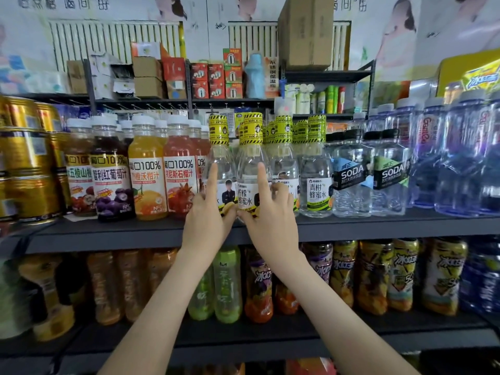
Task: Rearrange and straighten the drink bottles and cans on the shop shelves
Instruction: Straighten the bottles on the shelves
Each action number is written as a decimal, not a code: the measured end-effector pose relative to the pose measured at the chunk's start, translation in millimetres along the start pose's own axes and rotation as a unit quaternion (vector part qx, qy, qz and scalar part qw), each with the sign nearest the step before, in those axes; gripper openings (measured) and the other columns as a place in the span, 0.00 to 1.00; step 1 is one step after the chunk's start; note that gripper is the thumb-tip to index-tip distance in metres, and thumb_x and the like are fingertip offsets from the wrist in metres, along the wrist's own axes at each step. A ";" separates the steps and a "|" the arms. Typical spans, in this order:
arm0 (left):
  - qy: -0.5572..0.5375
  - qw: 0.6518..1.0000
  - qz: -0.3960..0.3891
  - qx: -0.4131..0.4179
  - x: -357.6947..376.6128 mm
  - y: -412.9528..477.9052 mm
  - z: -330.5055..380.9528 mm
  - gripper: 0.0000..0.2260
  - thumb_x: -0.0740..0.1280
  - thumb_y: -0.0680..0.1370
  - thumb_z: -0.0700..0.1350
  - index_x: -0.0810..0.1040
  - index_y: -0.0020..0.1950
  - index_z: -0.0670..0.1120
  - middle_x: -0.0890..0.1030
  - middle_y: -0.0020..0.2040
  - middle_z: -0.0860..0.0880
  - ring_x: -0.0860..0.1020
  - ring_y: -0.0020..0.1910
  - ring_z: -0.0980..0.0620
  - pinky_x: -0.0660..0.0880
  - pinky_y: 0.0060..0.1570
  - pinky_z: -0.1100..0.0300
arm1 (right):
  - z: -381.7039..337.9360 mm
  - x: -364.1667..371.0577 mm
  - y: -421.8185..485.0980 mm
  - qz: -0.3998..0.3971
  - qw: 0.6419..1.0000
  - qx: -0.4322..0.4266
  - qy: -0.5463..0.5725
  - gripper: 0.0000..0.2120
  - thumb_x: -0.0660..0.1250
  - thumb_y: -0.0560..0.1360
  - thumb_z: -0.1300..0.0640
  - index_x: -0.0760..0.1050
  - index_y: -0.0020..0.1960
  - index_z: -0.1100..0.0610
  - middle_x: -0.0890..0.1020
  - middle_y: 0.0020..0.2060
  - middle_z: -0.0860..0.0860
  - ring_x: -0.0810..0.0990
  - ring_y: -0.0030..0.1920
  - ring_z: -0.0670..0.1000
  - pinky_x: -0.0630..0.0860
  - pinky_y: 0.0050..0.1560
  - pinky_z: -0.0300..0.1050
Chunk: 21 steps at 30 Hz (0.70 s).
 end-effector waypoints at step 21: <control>-0.055 0.994 -0.094 -0.006 -18.5 2.8 -11.4 0.44 0.68 0.76 0.52 0.36 0.75 0.61 0.68 0.72 0.42 0.71 0.67 0.43 0.69 0.62 0.51 | -7.7 15.9 7.2 0.019 0.997 0.003 -0.073 0.49 0.80 0.63 0.52 0.59 0.76 0.62 0.75 0.47 0.63 0.77 0.45 0.62 0.76 0.43 0.51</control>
Point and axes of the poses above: each hand's wrist, its own y-axis towards the middle knuckle, its own x-axis out of the palm, z = x × y, the point moved 3 cm from there along y, towards the middle knuckle
